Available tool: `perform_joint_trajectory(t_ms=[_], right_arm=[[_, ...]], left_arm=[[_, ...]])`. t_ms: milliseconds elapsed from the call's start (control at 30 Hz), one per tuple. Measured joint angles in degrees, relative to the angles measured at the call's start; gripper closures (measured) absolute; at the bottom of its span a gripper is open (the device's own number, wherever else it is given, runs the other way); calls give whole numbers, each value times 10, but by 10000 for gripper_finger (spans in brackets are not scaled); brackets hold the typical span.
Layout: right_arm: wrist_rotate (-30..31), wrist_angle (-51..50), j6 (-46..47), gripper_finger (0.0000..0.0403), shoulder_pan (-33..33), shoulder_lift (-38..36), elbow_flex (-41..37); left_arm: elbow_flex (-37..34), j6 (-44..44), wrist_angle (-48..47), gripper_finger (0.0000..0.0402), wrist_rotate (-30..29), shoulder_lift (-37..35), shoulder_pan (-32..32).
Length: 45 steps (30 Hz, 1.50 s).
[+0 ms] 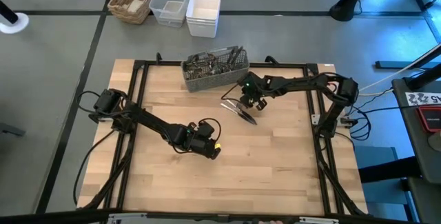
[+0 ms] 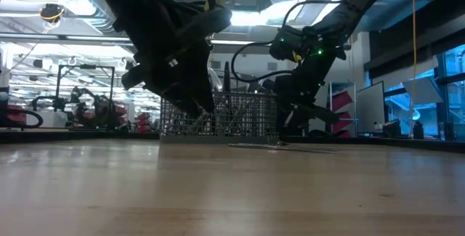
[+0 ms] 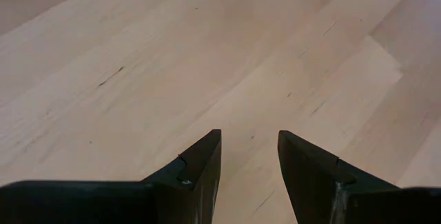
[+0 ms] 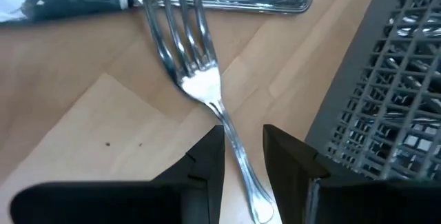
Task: Sort silverware
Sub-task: Put the silver fork into the silverware rack
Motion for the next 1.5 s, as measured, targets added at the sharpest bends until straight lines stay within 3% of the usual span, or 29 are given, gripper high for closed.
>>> perform_joint_trajectory(t_ms=[600,1100,1500], right_arm=[[4,17,-12,302,-13,50,2],[-2,-80,39,303,-13,50,3],[-8,-134,91,392,-13,50,2]], left_arm=[[0,-2,4,266,-1,0,0],[0,-2,3,266,-1,0,0],[0,14,3,266,0,0,0]])
